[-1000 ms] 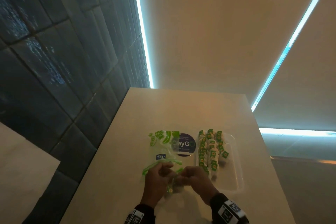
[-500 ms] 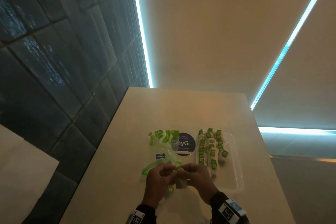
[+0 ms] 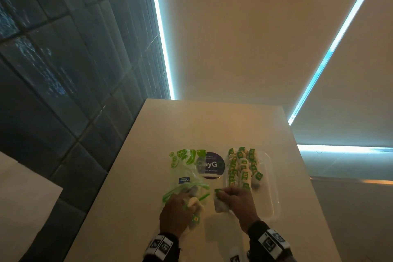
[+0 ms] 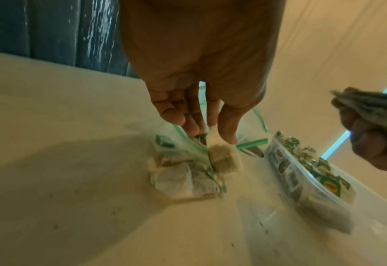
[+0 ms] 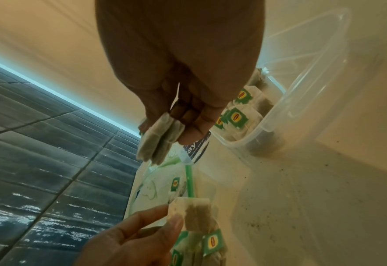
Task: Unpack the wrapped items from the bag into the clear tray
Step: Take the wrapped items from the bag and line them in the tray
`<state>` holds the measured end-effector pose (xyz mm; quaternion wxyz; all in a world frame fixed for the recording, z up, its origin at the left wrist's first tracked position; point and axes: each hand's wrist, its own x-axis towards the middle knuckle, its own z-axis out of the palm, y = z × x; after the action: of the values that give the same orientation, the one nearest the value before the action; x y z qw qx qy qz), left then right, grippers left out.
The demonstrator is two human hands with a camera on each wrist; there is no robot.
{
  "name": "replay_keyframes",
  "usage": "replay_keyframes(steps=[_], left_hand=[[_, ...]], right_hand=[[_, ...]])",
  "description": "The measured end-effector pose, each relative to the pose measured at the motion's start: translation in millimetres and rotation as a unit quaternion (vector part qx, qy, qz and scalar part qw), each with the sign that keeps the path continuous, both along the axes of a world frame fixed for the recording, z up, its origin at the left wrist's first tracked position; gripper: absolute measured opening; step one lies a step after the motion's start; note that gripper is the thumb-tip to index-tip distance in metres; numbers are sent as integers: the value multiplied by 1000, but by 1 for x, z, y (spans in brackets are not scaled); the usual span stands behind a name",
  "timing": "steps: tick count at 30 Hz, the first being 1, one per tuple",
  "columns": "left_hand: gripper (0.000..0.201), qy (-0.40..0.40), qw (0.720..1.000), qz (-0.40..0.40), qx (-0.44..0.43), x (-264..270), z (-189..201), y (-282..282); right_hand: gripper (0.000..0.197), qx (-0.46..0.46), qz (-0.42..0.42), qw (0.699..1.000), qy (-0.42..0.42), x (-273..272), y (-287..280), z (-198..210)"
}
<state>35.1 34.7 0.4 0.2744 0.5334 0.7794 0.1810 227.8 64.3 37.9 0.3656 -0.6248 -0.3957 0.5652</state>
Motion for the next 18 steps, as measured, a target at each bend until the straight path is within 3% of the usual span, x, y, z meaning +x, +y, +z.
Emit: replay_keyframes(steps=[5,8,11,13,18], left_hand=[[13,-32,999,27,-2,6,-1,2],[22,-140,988,63,11,8,7,4],[28,-269,960,76,20,10,14,11],[20,-335,938,85,35,13,20,14],[28,-430,895,91,74,19,36,12]], right_hand=[[11,-20,33,999,30,4,-5,5],[13,-29,35,998,46,8,-5,9],[18,-46,42,996,70,5,-5,11],[21,-60,55,993,89,1,-6,14],[26,-71,60,986,137,-3,-3,18]])
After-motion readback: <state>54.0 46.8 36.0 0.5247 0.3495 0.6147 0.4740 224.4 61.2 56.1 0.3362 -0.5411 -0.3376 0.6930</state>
